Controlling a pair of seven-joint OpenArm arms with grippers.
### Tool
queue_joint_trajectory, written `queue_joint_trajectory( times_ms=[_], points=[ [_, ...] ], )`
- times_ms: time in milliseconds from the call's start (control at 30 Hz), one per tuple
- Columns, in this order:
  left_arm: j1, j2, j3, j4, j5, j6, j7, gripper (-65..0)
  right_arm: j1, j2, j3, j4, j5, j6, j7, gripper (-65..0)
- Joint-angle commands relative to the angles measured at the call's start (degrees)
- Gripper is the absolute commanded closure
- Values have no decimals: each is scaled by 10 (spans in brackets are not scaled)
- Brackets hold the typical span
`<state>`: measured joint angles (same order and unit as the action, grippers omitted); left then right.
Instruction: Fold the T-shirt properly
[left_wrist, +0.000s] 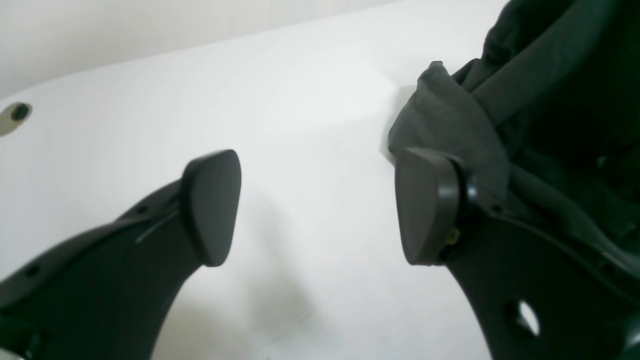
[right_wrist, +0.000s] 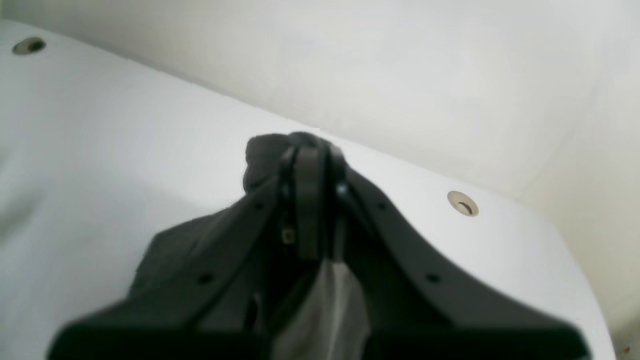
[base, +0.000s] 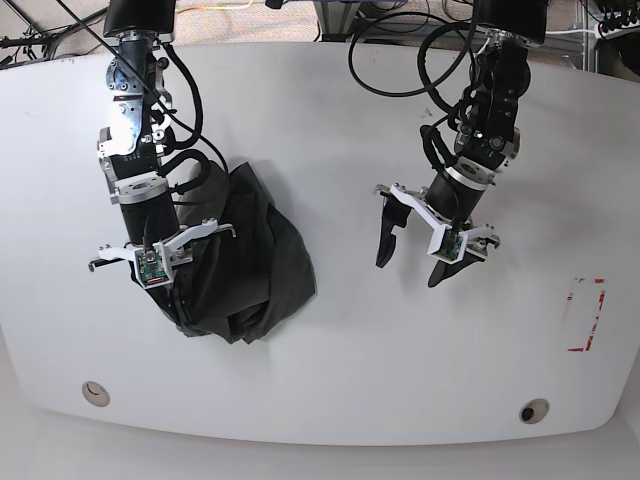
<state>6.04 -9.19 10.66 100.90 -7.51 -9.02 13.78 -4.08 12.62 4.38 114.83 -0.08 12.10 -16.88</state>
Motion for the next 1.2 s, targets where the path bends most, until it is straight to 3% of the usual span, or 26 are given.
queue_joint_trajectory(
  times_ms=[0,300,767,1167],
  points=[
    [-8,1,1,6,-3,0,-12,-455,11,-2,1,20,1,-2,24,-3],
    [-7,1,49,5,7,0,-16,-454,54,-24,-2,17,4,2,21,-5],
    [-24,10,119,-8,17,-12,-18,-453,138,0,-4,-18,25,1,17,-11],
    [-52,5,181,-70,-1,-5,-3,-454,96,-3,37,-7,24,-1,21,-5]
  ],
)
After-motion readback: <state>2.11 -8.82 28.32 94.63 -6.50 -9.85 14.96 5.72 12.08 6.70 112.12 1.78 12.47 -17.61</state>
